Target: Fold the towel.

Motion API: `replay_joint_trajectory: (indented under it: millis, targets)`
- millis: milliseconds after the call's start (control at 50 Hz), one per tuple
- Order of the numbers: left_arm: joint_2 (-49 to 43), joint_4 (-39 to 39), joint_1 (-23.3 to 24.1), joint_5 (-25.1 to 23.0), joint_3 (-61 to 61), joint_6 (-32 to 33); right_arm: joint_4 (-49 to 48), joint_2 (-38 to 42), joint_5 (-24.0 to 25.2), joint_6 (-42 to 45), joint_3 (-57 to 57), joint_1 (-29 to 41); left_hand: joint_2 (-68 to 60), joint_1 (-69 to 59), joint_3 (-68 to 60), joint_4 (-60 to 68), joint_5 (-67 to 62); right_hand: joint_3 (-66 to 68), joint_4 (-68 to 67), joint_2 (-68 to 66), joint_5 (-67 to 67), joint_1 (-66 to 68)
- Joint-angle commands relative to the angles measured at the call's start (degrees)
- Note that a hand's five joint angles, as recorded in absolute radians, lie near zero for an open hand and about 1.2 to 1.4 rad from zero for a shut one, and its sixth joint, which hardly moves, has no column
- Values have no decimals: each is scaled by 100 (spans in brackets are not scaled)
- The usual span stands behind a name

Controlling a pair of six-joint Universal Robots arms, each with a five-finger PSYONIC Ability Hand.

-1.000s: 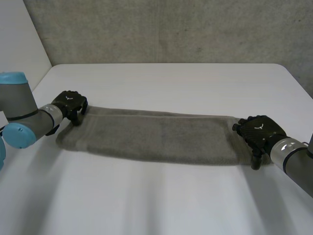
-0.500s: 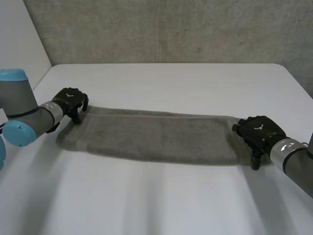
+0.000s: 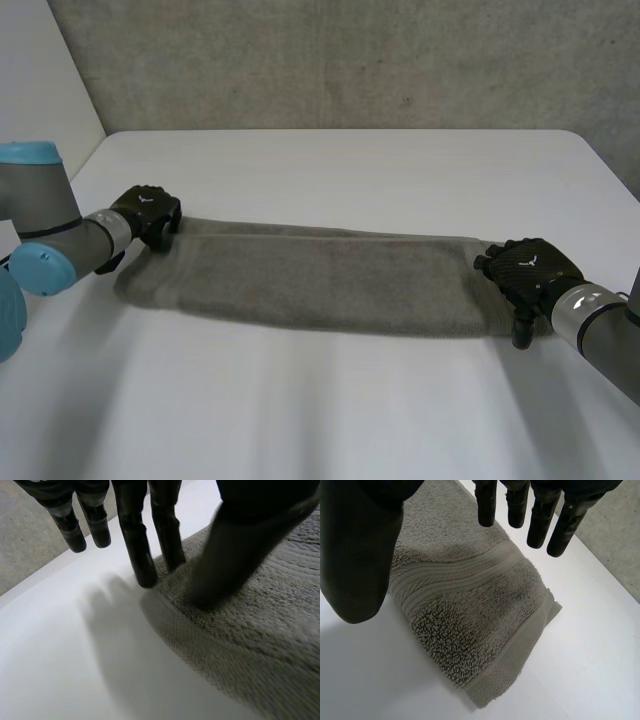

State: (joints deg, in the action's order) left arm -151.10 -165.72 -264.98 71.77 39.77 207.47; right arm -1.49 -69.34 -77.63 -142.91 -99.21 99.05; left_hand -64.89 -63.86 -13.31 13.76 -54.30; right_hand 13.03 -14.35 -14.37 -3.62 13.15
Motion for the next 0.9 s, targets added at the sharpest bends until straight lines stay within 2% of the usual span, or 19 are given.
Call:
replay_joint_trajectory:
  millis: [20,360,460,600,840,880,900]
  targets:
    - [89,-22,51,56,5,4,0,0,2,0,-2,0,-1511,-1614,331,-376,-1570,-303,435,437,362,-315]
    - [133,-267,191,214,-240,-22,0,0,2,0,-20,0,-1511,-1614,331,-376,-1570,-303,435,437,362,-315]
    - [-16,-443,236,267,-558,-22,0,-9,2,0,-37,0,-1511,-1614,331,-376,-1570,-303,435,437,362,-315]
    - [-587,-452,280,619,-1400,-4,0,-18,-15,0,-29,-18,-1511,-1614,331,-376,-1570,-303,435,437,362,-315]
    - [-790,-426,280,628,-1278,31,-9,-70,-24,-26,-2,-132,-1511,-1614,331,-376,-1570,-303,435,437,362,-315]
    - [-737,-426,289,654,-1155,31,0,-79,-24,-44,-11,-132,-1395,-1498,331,-376,-1454,-303,435,437,362,-315]
    - [-667,-443,289,654,-1033,39,0,-79,-24,-44,-11,-132,637,534,331,-376,577,-303,435,437,362,-315]
